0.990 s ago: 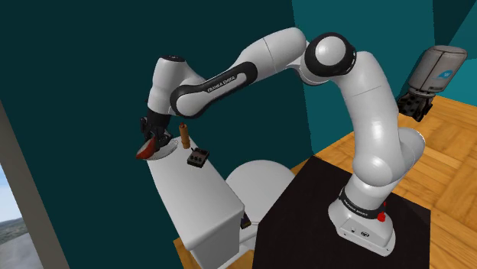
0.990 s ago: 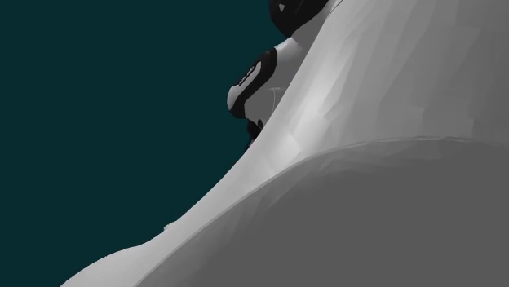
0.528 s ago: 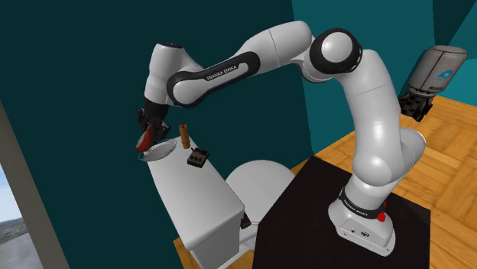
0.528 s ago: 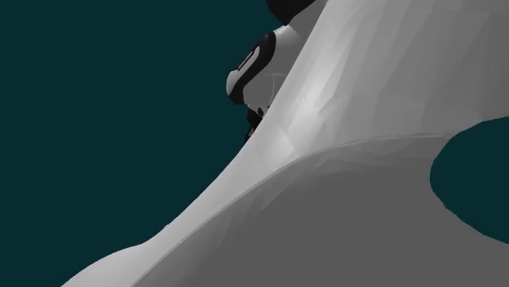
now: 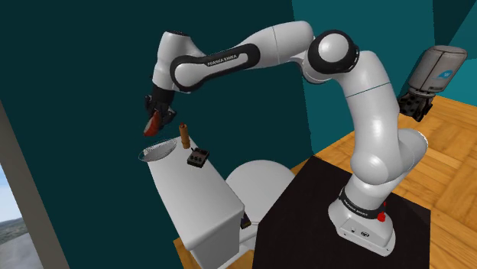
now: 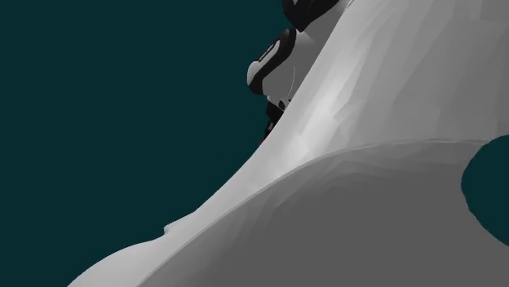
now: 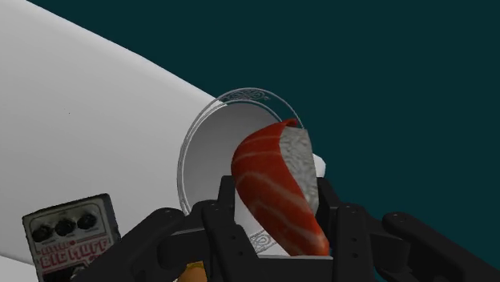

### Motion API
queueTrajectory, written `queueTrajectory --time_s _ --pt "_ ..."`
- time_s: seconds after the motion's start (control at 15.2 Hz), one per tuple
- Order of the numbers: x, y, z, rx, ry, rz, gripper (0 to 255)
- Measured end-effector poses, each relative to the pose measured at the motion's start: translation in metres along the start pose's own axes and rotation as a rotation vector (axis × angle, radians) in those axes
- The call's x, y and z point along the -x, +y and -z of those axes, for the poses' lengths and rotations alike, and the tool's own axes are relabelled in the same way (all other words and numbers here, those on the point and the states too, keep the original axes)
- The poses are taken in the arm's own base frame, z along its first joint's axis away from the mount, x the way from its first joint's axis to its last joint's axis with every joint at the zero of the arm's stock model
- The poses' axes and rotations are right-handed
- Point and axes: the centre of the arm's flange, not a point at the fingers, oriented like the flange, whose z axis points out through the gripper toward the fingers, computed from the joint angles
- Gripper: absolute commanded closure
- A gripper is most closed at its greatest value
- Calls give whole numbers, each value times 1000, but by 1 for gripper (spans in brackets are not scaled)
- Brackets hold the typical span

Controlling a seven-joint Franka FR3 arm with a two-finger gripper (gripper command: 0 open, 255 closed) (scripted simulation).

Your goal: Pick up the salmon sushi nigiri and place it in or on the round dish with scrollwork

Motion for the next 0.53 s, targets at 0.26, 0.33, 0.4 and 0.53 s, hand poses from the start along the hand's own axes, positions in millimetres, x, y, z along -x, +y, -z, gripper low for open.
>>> queueTrajectory --time_s 0.26,0.33,0.4,0.53 --pt "-11 1 -14 0 0 2 255" --pt "-13 2 -18 0 0 2 255" --pt "-14 3 -23 0 0 2 255" --pt "-17 6 -34 1 0 2 255"
